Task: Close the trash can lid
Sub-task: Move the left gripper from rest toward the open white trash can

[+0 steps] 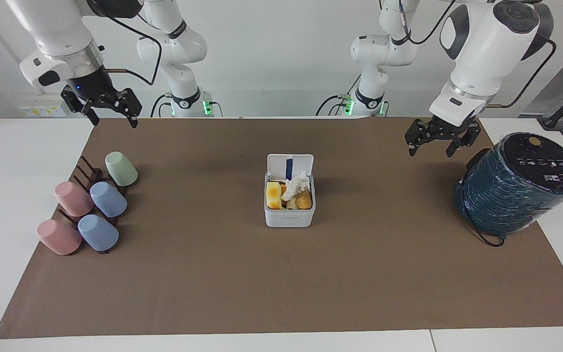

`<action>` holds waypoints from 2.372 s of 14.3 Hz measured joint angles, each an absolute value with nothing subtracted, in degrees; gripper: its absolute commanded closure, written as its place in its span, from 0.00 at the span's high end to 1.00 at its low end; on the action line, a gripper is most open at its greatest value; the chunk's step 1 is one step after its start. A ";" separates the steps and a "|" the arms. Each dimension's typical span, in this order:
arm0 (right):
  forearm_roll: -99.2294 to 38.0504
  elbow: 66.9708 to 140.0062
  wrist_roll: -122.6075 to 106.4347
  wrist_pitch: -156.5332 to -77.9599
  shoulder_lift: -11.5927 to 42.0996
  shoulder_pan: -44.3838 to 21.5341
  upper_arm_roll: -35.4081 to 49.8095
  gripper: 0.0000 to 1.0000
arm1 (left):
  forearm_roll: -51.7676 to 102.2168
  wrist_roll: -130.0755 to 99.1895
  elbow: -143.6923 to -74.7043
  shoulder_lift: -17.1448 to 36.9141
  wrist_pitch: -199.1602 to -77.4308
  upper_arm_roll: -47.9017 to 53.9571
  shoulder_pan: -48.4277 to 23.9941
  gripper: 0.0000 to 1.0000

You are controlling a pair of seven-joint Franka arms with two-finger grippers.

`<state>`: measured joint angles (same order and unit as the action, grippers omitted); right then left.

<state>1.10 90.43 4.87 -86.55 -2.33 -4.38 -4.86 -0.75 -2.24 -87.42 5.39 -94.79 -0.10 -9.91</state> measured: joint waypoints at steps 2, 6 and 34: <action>1.10 90.43 4.87 -86.55 -2.33 -4.38 -4.86 1.00 | -0.75 -2.22 -87.91 5.21 -95.37 -0.09 -9.91 1.00; 1.10 90.43 4.87 -86.55 -2.33 -4.38 -4.86 1.00 | -0.75 -2.22 -88.96 4.80 -96.34 0.05 -9.92 1.00; 1.10 90.43 4.87 -86.55 -2.34 -4.38 -4.86 1.00 | -0.45 -28.75 -100.86 -1.22 -98.94 1.84 -25.65 0.00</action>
